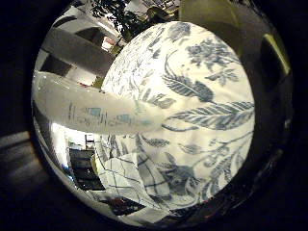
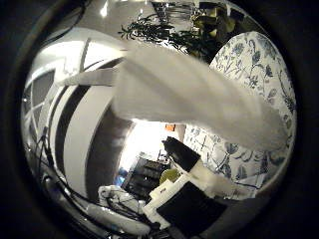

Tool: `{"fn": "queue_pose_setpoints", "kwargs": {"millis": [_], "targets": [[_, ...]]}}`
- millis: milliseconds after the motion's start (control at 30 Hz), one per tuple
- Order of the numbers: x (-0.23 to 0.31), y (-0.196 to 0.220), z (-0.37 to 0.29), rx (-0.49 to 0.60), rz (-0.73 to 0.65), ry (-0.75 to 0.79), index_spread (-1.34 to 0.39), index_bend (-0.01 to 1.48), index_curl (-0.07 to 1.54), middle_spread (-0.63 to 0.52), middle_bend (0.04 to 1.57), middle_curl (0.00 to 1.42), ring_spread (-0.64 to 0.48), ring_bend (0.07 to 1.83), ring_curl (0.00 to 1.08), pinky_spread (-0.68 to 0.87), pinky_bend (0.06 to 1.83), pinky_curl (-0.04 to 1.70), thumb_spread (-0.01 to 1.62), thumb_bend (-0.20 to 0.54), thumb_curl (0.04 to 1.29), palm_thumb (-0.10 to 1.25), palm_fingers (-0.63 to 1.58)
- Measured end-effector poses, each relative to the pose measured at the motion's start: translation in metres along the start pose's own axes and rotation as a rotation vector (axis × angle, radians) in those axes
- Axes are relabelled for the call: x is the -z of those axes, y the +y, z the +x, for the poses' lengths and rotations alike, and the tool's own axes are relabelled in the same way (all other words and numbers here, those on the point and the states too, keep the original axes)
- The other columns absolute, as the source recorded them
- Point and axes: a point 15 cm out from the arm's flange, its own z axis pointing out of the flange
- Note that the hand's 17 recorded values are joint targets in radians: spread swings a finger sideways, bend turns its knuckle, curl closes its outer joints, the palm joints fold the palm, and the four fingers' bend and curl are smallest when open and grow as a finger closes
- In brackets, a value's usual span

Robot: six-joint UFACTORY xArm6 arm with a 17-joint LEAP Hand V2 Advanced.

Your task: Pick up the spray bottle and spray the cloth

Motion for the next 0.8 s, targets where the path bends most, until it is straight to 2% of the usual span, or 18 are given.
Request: {"fn": "queue_pose_setpoints", "kwargs": {"millis": [67, 100, 133, 167, 200, 233, 267, 333, 433, 567, 800], "targets": [[-0.020, 0.001, -0.009, 0.000, -0.017, -0.030, -0.18, 0.19, 0.28, -0.02, 0.49, 0.43, -0.01, 0.73, 0.35, 0.16, 0.46, 0.29, 1.00, -0.001, 0.34, 0.68, 0.71], [-0.030, 0.004, -0.013, -0.001, -0.029, -0.044, -0.23, 0.20, 0.30, -0.08, 0.55, 0.46, -0.09, 0.82, 0.38, 0.04, 0.57, 0.30, 1.00, -0.001, 0.36, 0.73, 0.94], [-0.040, 0.006, -0.018, -0.003, -0.042, -0.060, -0.26, 0.21, 0.32, -0.10, 0.58, 0.48, -0.12, 0.86, 0.39, -0.04, 0.65, 0.33, 1.00, 0.001, 0.38, 0.77, 1.08], [-0.050, 0.008, -0.023, -0.012, -0.049, -0.077, -0.27, 0.21, 0.32, -0.12, 0.59, 0.48, -0.14, 0.86, 0.40, -0.08, 0.67, 0.33, 1.00, -0.006, 0.38, 0.78, 1.07], [-0.059, 0.011, -0.026, -0.027, -0.052, -0.092, -0.31, 0.30, 0.39, -0.15, 0.68, 0.53, -0.17, 0.92, 0.45, -0.23, 0.81, 0.39, 0.97, -0.007, 0.42, 0.84, 1.25], [-0.068, 0.013, -0.031, -0.040, -0.054, -0.109, -0.31, 0.43, 0.45, -0.15, 0.79, 0.57, -0.18, 0.97, 0.47, -0.28, 0.87, 0.42, 0.94, -0.004, 0.44, 0.89, 1.39], [-0.075, 0.014, -0.034, -0.050, -0.051, -0.123, -0.32, 0.50, 0.48, -0.15, 0.83, 0.58, -0.18, 0.99, 0.47, -0.29, 0.90, 0.44, 0.93, -0.006, 0.45, 0.90, 1.40], [-0.087, 0.009, -0.044, -0.060, -0.035, -0.155, -0.29, 0.75, 0.59, -0.14, 0.98, 0.63, -0.18, 1.14, 0.52, -0.29, 1.03, 0.51, 0.91, -0.006, 0.49, 0.97, 1.42], [-0.105, 0.002, -0.062, -0.070, -0.026, -0.197, -0.26, 0.94, 0.68, -0.13, 1.14, 0.68, -0.17, 1.28, 0.57, -0.26, 1.17, 0.60, 0.90, -0.014, 0.54, 1.01, 1.33], [-0.107, -0.001, -0.075, -0.090, -0.038, -0.206, -0.23, 1.07, 0.74, -0.11, 1.27, 0.70, -0.17, 1.39, 0.61, -0.21, 1.28, 0.71, 0.87, -0.011, 0.59, 1.05, 1.21], [-0.099, -0.001, -0.129, -0.061, -0.161, -0.219, -0.20, 1.16, 0.76, -0.08, 1.34, 0.67, -0.17, 1.45, 0.63, -0.17, 1.25, 0.87, 0.85, -0.017, 0.67, 1.06, 1.17]]}}
